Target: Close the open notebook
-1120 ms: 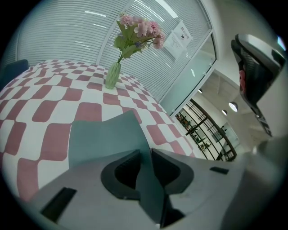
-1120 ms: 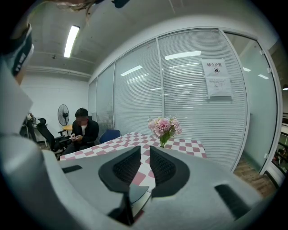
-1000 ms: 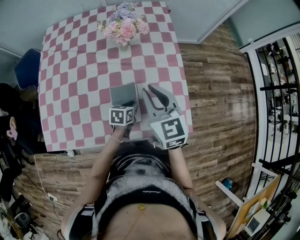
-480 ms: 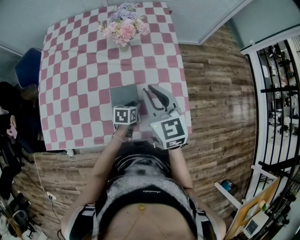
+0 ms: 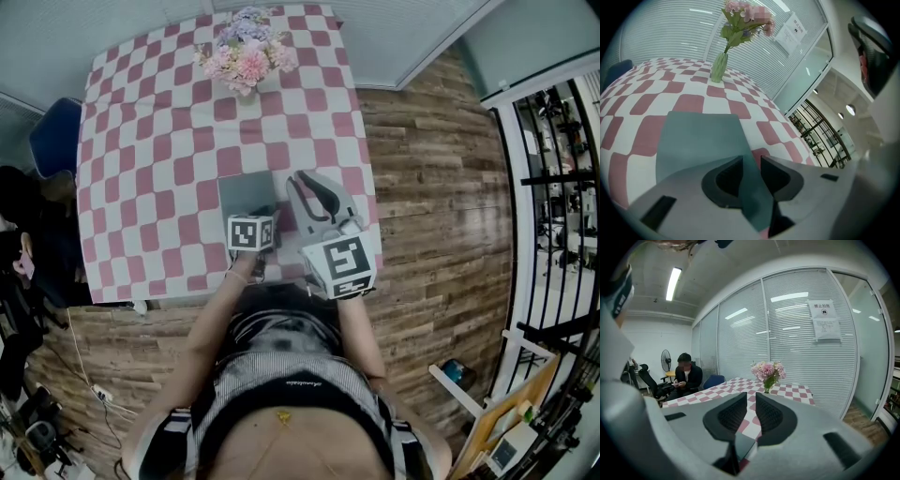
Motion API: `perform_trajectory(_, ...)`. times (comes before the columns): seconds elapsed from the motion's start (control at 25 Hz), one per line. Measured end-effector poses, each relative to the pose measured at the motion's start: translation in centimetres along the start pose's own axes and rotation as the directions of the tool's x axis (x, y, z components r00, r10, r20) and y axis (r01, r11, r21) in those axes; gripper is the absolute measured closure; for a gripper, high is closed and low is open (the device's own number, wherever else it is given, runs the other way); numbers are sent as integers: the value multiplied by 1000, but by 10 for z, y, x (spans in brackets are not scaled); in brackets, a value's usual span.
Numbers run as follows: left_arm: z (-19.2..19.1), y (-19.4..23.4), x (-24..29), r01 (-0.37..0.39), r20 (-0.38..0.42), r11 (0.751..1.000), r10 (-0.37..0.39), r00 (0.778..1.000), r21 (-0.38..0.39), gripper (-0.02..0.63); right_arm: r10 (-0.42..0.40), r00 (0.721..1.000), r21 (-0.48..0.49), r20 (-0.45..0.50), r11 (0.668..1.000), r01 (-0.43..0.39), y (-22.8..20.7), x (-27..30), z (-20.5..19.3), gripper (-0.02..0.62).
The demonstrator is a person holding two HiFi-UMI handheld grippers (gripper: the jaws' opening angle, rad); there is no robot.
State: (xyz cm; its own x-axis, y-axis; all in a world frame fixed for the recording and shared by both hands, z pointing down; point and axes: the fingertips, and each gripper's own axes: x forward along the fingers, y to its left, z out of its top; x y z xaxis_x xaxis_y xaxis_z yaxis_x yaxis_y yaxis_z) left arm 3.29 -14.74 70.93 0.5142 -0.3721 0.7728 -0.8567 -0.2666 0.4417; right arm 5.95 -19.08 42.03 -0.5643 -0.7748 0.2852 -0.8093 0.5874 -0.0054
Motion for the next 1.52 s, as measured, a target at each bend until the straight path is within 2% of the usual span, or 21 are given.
perform_trajectory(0.12, 0, 4, 0, -16, 2, 1000, 16, 1000, 14, 529, -6, 1000, 1, -11, 1000, 6, -3, -1, -3, 539)
perform_trajectory(0.52, 3, 4, -3, -34, 21, 999, 33, 999, 31, 532, 0, 1000, 3, -20, 1000, 0, -1, 1, -6, 538)
perform_trajectory(0.92, 6, 4, -7, -79, 54, 991, 74, 996, 106, 545, 9, 1000, 1, -17, 1000, -9, 1, 3, -4, 538)
perform_trajectory(1.28, 7, 3, -8, -69, 62, 992, 63, 996, 101, 543, 18, 1000, 7, -22, 1000, -18, 4, 10, -7, 538)
perform_trajectory(1.52, 4, 2, -9, 3, 48, 998, -6, 999, 67, 543, 23, 999, 13, -24, 1000, -22, 5, 14, -8, 538)
